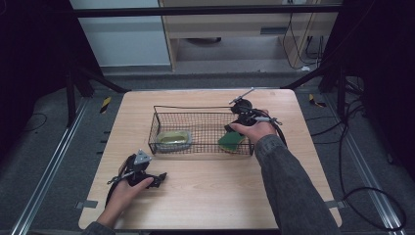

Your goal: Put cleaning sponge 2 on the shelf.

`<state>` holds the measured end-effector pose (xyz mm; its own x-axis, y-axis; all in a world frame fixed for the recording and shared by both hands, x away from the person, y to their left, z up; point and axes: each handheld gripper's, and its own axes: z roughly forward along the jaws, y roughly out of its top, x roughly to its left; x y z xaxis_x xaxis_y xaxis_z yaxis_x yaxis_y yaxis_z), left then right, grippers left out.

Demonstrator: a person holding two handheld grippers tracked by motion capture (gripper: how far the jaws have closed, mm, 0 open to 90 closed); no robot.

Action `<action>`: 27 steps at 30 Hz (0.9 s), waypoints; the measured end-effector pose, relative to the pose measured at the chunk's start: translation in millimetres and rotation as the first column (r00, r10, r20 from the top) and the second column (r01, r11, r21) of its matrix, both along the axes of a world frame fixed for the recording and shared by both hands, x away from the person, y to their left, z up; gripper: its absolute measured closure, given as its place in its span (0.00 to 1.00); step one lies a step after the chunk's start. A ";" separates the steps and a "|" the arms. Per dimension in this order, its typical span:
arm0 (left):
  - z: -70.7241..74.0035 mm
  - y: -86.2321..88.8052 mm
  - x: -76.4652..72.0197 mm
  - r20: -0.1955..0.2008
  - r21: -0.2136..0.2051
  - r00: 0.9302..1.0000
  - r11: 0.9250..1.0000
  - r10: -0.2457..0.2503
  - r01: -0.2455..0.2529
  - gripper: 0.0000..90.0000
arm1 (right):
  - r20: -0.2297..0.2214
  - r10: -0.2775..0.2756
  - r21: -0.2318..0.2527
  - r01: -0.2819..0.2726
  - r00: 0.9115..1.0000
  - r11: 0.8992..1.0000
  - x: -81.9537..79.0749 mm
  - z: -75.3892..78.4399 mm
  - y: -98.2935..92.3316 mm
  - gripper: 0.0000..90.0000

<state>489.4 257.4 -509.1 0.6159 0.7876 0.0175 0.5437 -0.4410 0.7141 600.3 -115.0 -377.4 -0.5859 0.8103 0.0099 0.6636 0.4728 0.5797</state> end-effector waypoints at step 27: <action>0.2 -0.3 0.5 -0.004 0.005 1.000 1.000 -0.002 0.002 0.00 | 0.146 -0.098 0.077 0.087 0.984 0.993 -44.5 5.7 -55.1 0.11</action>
<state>489.8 257.1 -508.9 0.6176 0.7862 0.0187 0.5456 -0.4455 0.7098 555.8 -170.1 -371.7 -0.5075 0.8616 -0.0138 0.6060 0.3682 0.7051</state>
